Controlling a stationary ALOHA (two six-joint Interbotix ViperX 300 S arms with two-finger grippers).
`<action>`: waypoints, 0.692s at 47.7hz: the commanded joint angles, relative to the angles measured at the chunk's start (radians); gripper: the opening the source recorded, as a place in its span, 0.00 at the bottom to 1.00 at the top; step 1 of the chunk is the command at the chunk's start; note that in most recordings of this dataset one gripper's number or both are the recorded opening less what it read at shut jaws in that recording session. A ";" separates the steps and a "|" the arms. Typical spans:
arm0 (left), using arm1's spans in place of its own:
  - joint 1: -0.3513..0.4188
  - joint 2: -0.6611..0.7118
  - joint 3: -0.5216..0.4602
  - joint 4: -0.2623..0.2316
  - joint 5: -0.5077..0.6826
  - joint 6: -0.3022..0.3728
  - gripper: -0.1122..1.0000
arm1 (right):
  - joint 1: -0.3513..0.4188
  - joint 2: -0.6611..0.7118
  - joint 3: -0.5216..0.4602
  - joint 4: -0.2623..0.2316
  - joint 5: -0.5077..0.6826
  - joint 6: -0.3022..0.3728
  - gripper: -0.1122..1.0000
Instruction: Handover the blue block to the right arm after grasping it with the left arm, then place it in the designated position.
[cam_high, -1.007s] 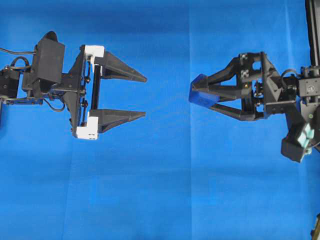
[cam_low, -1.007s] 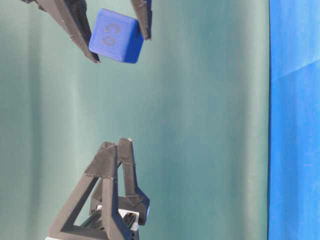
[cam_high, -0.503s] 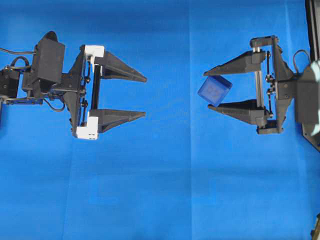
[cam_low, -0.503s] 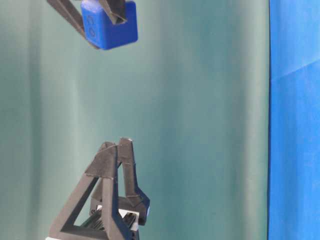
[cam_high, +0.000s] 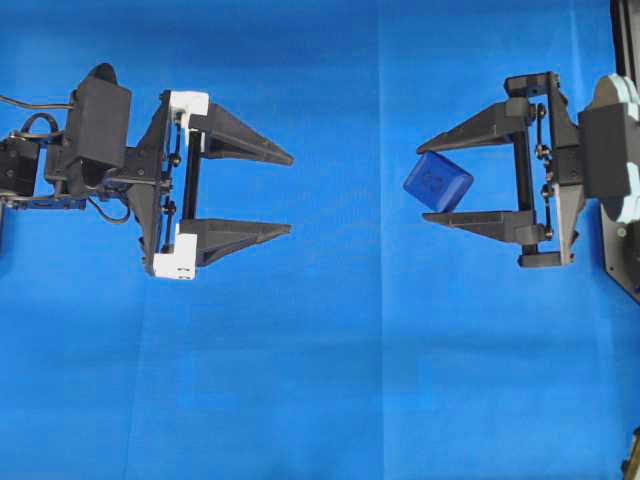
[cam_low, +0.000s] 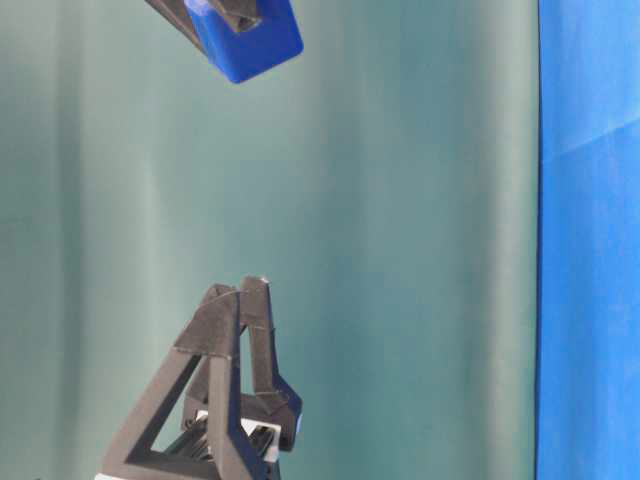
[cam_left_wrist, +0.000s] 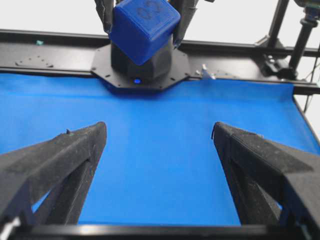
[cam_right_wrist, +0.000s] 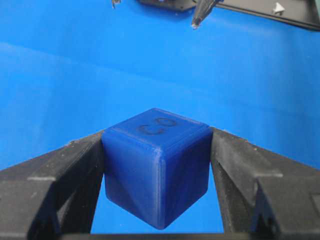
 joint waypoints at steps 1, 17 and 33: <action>-0.005 -0.011 -0.017 0.002 -0.006 0.000 0.92 | 0.002 -0.008 -0.028 0.003 -0.003 0.002 0.52; -0.005 -0.009 -0.020 0.003 -0.006 0.000 0.92 | 0.002 -0.008 -0.029 0.005 -0.002 0.002 0.52; -0.005 -0.009 -0.021 0.002 -0.006 -0.002 0.92 | 0.002 -0.006 -0.029 0.005 0.011 0.002 0.52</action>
